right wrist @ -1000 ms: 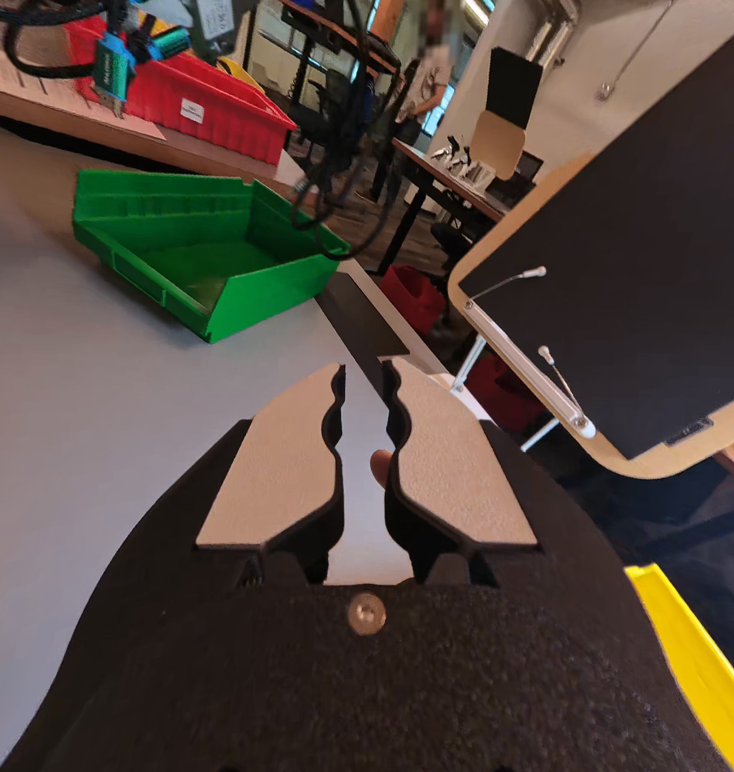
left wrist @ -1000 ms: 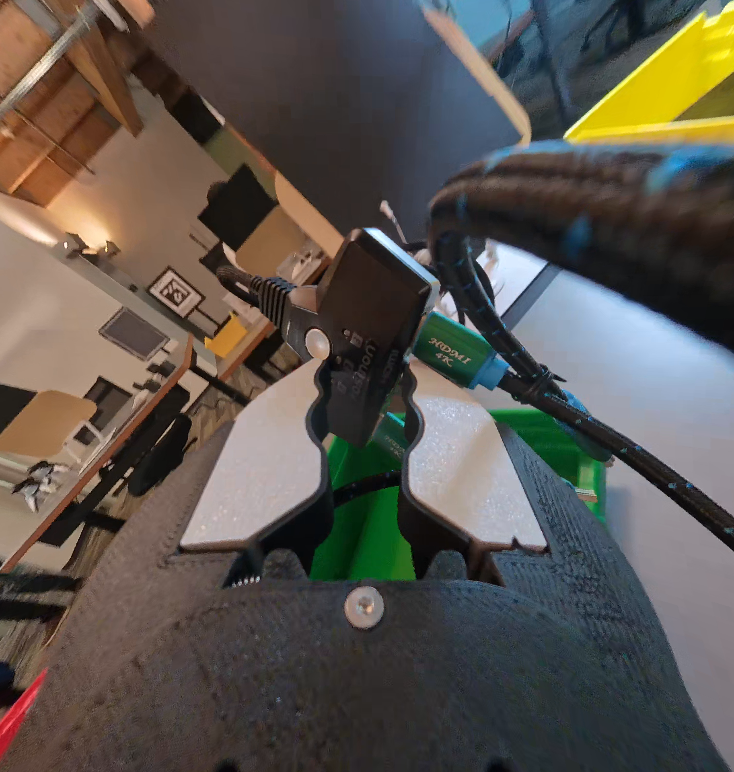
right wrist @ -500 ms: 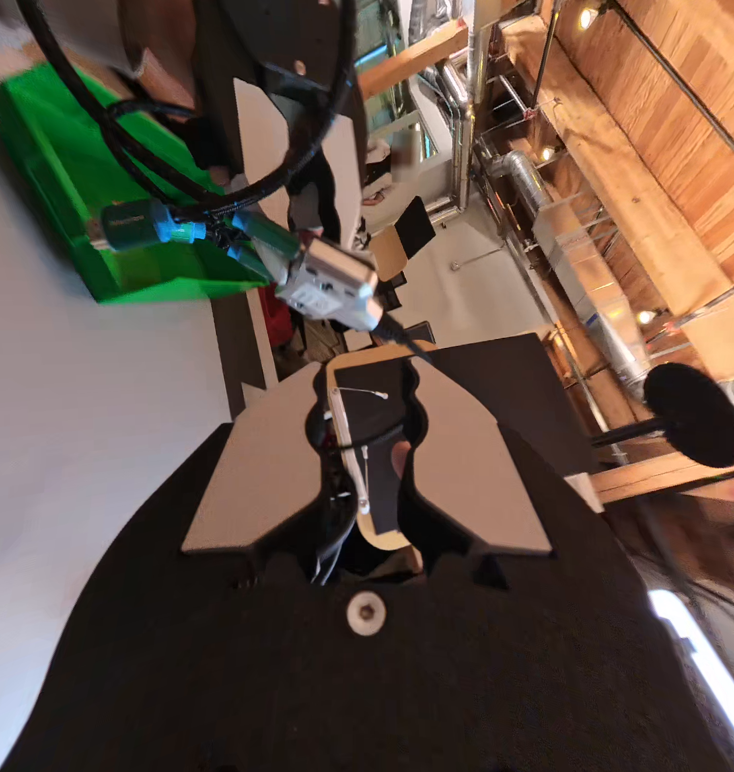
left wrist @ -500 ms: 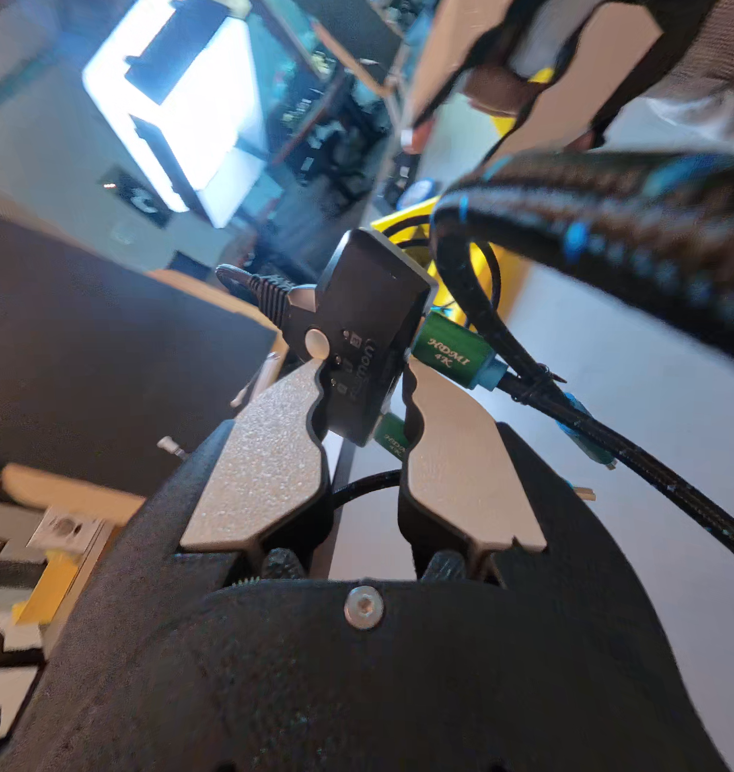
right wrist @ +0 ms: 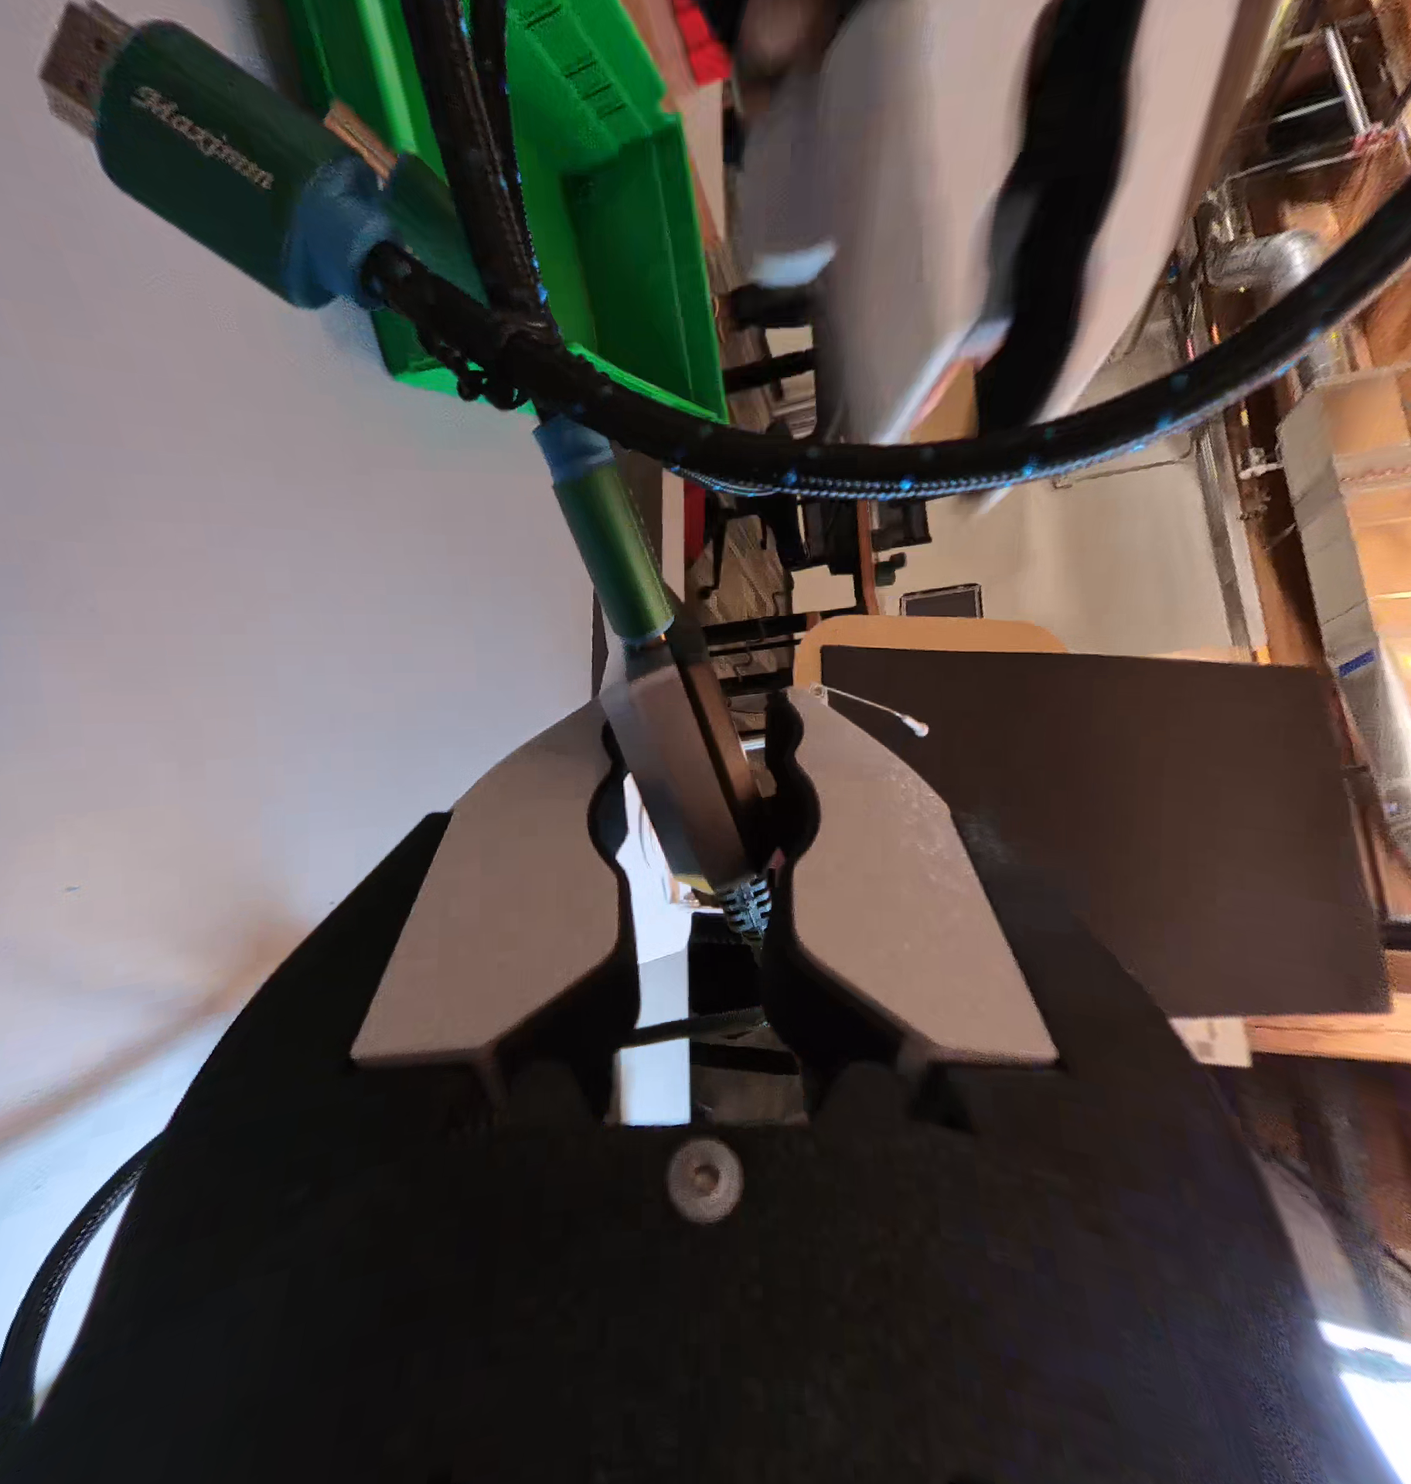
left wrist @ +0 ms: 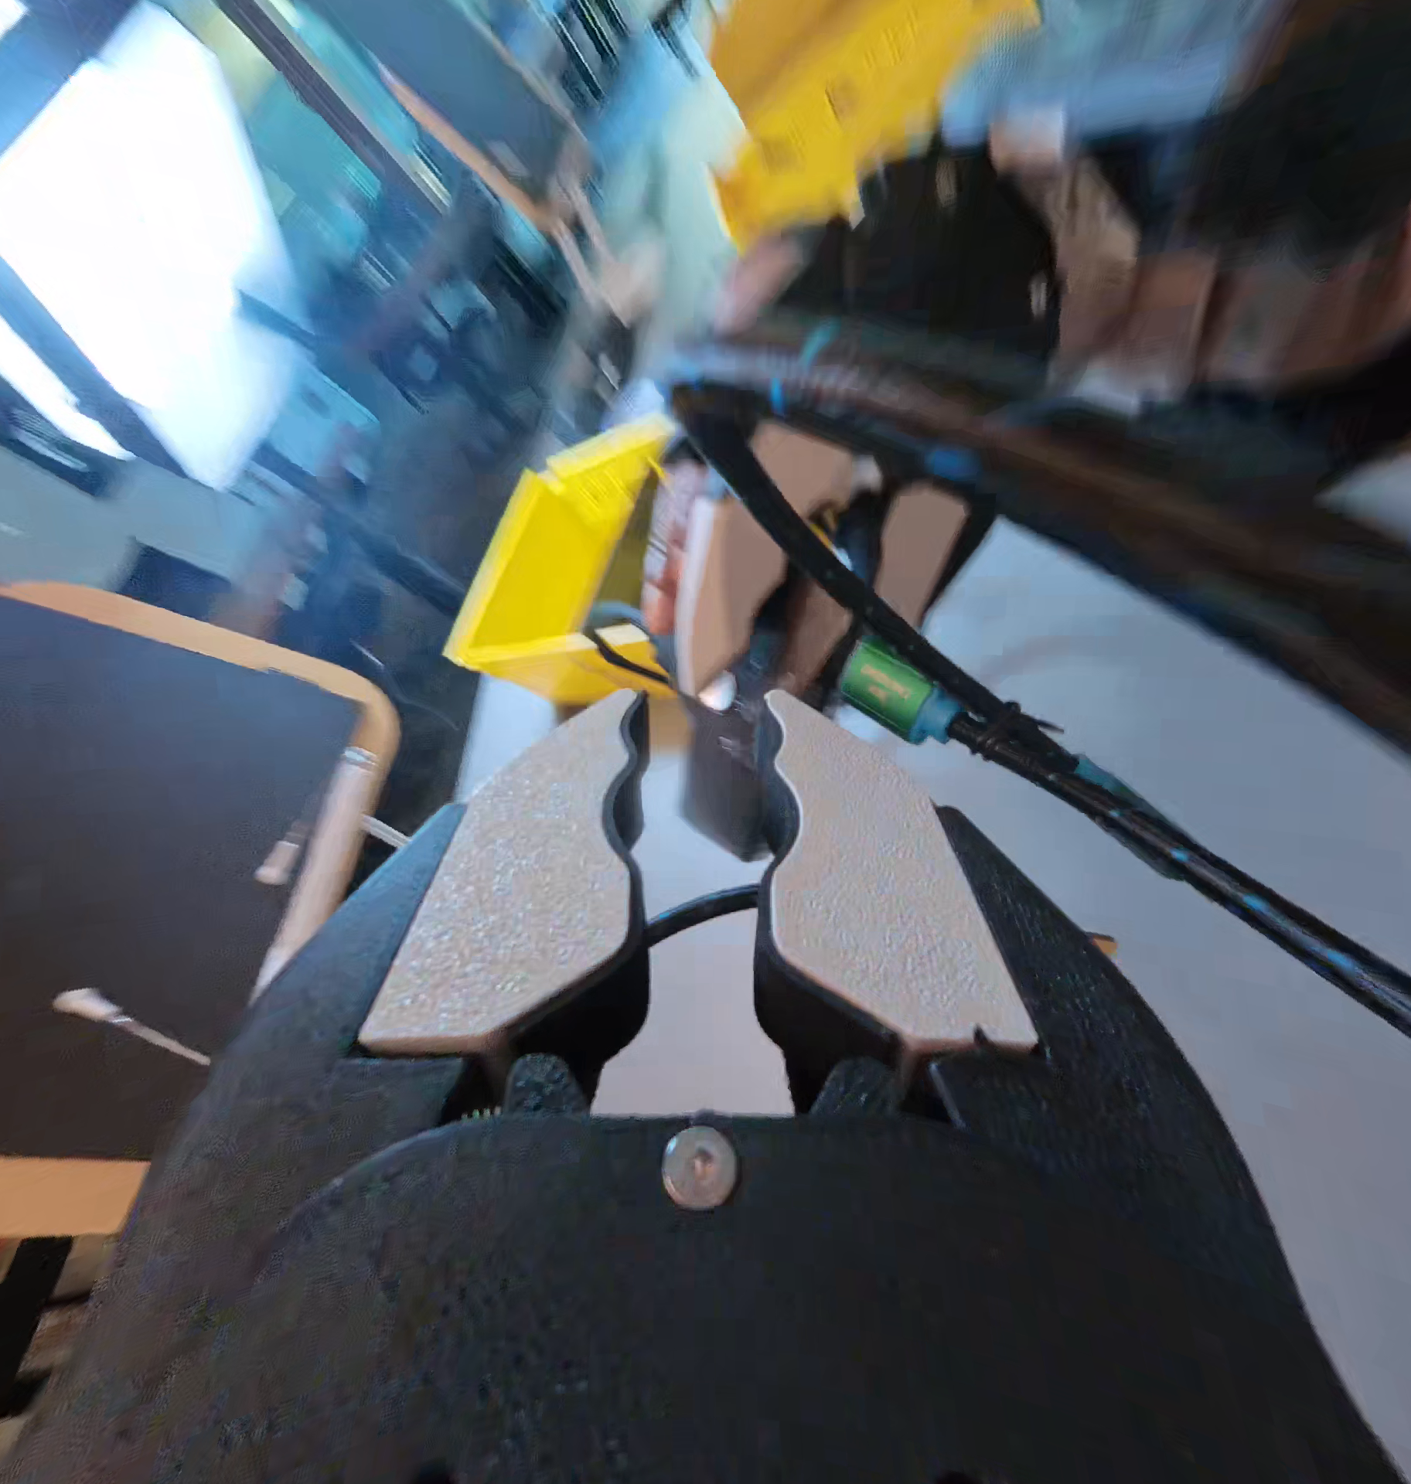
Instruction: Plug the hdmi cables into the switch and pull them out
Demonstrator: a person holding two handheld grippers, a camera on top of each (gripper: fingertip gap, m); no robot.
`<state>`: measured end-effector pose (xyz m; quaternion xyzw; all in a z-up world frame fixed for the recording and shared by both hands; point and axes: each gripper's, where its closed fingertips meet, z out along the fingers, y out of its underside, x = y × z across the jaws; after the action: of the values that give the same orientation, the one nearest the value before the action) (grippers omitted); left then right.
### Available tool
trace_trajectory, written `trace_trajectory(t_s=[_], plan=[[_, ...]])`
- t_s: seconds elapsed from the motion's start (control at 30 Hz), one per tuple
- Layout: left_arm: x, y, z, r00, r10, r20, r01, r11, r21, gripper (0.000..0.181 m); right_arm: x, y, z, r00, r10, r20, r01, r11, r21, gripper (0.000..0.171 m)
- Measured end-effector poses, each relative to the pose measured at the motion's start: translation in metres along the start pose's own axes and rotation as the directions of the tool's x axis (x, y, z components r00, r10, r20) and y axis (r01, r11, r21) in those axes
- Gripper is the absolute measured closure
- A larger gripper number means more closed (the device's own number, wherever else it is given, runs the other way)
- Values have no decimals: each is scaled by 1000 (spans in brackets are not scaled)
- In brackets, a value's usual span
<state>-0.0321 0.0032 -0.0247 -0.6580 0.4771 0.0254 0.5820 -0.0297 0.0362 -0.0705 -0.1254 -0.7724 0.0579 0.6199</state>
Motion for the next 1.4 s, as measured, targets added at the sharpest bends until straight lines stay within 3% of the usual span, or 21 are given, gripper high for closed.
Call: trace_trajectory(t_s=[0.1,0.2,0.27,0.33,0.4,0.5,0.57,0.63,0.73,0.8,0.87,1.0,1.1,1.2,1.3,1.4], plan=[[-52,-46,-70,954,-94,284,8,957,290,153,20,3,-15,992,121,-28,-118,991,67,139],[-92,-61,-162,830,-278,484,-33,841,540,156,50,-2,-38,955,292,-59,-275,940,203,141],[-100,-61,-218,788,-417,453,-40,699,714,158,69,-5,-55,910,410,-66,-371,875,312,143],[-98,-49,-239,806,-460,373,5,635,773,162,86,-15,-74,840,542,-14,-474,746,467,147],[-99,-31,-225,811,-449,374,59,700,712,163,104,-28,-93,744,662,92,-566,550,615,148],[-85,-29,-161,883,-371,288,151,805,574,154,111,-41,-106,613,722,321,-665,252,703,149],[-61,-49,-108,940,-308,143,183,814,551,148,106,-49,-103,551,710,438,-710,123,693,149],[-22,-72,-59,963,-253,-92,262,799,541,139,100,-57,-96,485,691,536,-747,9,664,148],[3,-78,-8,965,-215,-149,260,840,475,138,89,-64,-79,406,684,606,-785,-79,615,148],[2,-76,5,968,-229,-104,251,848,467,152,79,-64,-67,400,699,592,-797,-54,602,148],[-3,-64,8,970,-233,-66,240,887,396,153,76,-57,-57,377,717,587,-826,-27,563,148],[-14,-37,13,981,-181,74,163,966,202,158,63,-22,-33,397,778,488,-886,185,425,138],[-29,-22,9,970,-154,188,137,985,101,160,63,19,-30,507,817,274,-845,407,348,144],[-46,-1,-1,945,-92,315,114,992,-53,160,76,44,-45,607,787,110,-779,562,277,143],[-55,22,-8,923,-28,384,114,973,-202,160,93,43,-71,728,684,-36,-661,716,226,144],[-51,43,-2,929,10,370,123,935,-333,159,92,17,-82,848,519,-107,-503,852,149,146]])
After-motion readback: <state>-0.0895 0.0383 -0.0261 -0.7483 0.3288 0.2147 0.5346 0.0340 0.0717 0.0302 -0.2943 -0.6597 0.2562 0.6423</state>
